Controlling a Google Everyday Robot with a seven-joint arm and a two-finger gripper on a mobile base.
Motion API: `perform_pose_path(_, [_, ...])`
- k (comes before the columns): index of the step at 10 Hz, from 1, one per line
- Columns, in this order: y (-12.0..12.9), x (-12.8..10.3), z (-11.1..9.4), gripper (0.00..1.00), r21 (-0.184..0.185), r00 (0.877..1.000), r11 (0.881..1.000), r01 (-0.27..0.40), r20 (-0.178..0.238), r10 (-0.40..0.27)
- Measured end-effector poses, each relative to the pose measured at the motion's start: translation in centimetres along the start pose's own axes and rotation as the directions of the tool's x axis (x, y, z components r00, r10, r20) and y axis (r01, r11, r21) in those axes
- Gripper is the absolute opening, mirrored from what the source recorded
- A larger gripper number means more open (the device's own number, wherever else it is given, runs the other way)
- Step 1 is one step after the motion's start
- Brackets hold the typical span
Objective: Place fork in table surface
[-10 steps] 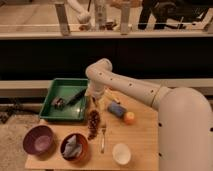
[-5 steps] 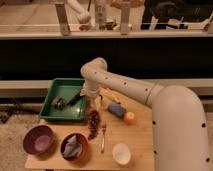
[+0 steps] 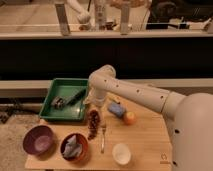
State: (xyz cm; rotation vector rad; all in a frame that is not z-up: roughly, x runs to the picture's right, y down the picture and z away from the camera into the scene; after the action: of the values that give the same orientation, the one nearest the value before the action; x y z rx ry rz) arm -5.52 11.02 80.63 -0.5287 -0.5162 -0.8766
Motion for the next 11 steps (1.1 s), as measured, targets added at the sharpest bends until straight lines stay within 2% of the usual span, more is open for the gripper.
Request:
perform_pose_path(2, [1.1, -0.5, 0.6, 0.80, -0.026, 0.999, 0.999, 0.047, -0.008, -0.047])
perform_pose_path(3, [2.4, -0.7, 0.9, 0.80, -0.032, 0.996, 0.995, 0.093, -0.008, -0.093])
perform_pose_path(5, [3.9, -1.2, 1.3, 0.80, -0.037, 0.980, 0.979, 0.199, 0.013, -0.199])
perform_pose_path(6, [4.6, -1.8, 1.6, 0.80, -0.042, 0.963, 0.963, 0.268, 0.035, -0.266])
perform_pose_path(7, [5.3, -2.1, 1.8, 0.80, -0.051, 0.953, 0.952, 0.302, 0.048, -0.299])
perform_pose_path(10, [7.4, -2.8, 2.8, 0.80, -0.088, 0.933, 0.929, 0.358, 0.062, -0.354])
perform_pose_path(11, [7.4, -2.8, 2.9, 0.80, -0.090, 0.933, 0.929, 0.360, 0.062, -0.355])
